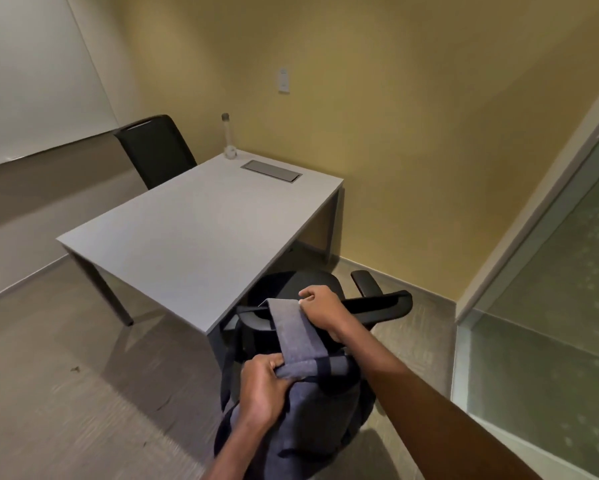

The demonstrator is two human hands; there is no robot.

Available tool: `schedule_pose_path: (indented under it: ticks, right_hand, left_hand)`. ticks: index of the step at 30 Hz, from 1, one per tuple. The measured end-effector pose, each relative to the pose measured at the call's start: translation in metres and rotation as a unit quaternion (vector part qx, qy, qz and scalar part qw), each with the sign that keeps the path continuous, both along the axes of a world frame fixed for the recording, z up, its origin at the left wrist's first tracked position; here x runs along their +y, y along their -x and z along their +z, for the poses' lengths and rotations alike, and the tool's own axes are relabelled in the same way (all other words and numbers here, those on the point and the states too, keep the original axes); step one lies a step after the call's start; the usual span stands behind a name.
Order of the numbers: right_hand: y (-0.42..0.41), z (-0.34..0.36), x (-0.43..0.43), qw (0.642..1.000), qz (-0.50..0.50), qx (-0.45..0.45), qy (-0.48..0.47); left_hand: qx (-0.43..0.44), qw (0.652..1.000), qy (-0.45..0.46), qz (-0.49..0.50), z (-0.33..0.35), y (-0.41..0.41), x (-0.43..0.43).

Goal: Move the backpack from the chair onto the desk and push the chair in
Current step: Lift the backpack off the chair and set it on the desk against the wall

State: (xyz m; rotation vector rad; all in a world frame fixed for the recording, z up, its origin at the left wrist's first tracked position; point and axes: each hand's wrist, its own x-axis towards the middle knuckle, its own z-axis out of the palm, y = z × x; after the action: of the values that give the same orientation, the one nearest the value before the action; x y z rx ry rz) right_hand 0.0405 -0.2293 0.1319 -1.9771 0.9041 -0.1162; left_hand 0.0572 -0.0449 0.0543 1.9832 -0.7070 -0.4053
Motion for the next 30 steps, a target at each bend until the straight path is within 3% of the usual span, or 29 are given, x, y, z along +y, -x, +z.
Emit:
schedule_pose_path:
  ticks: [7,11,16,21,26,30]
  right_hand:
    - [-0.039,-0.004,0.033,0.996,0.011,-0.076,-0.049]
    - [-0.054,0.002,0.061,0.99,0.094,-0.091,-0.054]
    - [-0.058,0.001,0.096,0.976,0.218,-0.025,0.003]
    - [-0.042,-0.008,0.111,0.964,0.259,0.058,-0.02]
    - [-0.004,-0.019,0.114,0.969,0.191,0.108,-0.114]
    - [0.051,-0.023,0.103,0.972,0.113,-0.012,-0.204]
  left_hand:
    - [-0.007,0.999,-0.001,0.033,-0.003,-0.017,0.022]
    - [0.019,0.997,0.007,0.073,0.0,-0.019,0.038]
    - [0.003,0.993,-0.025,0.113,-0.017,-0.019,0.065]
    - [0.007,0.991,-0.067,0.116,0.003,0.002,0.088]
    - [0.03,0.991,-0.075,0.111,0.0,0.011,0.105]
    - [0.102,0.985,-0.019,0.138,-0.008,0.03,0.109]
